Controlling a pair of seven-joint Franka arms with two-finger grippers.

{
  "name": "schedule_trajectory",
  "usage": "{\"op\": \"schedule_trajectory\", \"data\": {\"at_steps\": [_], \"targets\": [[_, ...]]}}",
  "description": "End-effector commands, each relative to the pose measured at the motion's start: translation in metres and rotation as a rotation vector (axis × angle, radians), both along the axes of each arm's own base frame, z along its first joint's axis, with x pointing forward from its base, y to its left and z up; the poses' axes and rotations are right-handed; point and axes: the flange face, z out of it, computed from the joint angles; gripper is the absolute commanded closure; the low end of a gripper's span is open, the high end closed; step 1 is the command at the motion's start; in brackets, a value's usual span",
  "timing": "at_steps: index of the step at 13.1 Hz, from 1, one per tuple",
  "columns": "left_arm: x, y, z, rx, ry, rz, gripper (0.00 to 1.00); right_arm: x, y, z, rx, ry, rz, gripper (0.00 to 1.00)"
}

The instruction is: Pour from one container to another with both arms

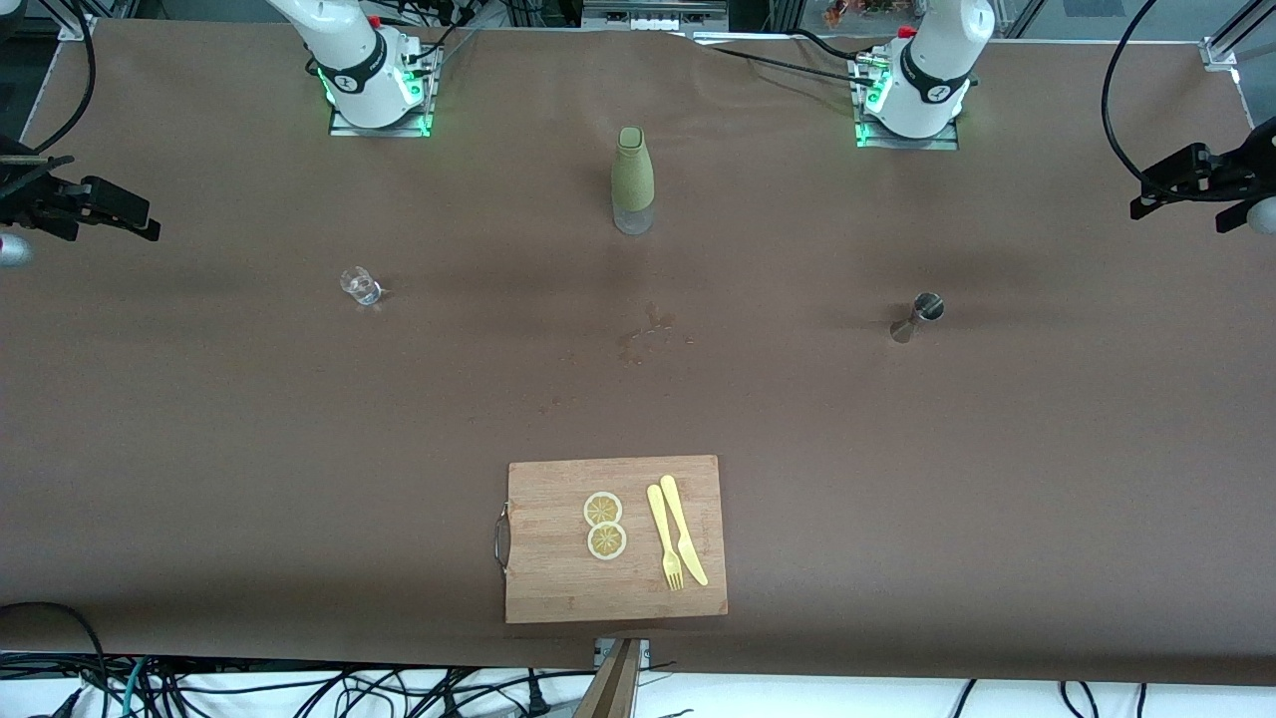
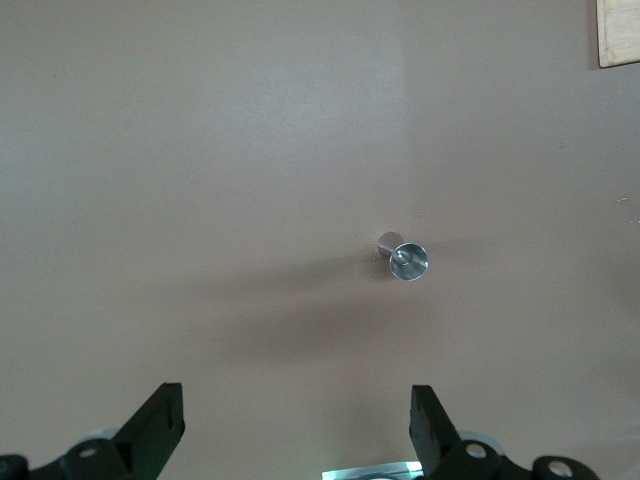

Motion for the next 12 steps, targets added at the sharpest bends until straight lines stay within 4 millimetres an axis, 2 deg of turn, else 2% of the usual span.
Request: {"op": "schedule_trajectory", "data": {"at_steps": [1,12], "targets": [[-0.0039,0.0033,0.0054,-0.023,-0.005,-0.016,0.00,0.0008,0.0022,0.0045,0.000,-0.003,-0.011,0.00],[-0.0022,0.0052,0.0035,-0.012,-0.006,-0.070,0.00,0.0001,0.0011,0.0058,-0.010,-0.003,0.002,0.00]]}}
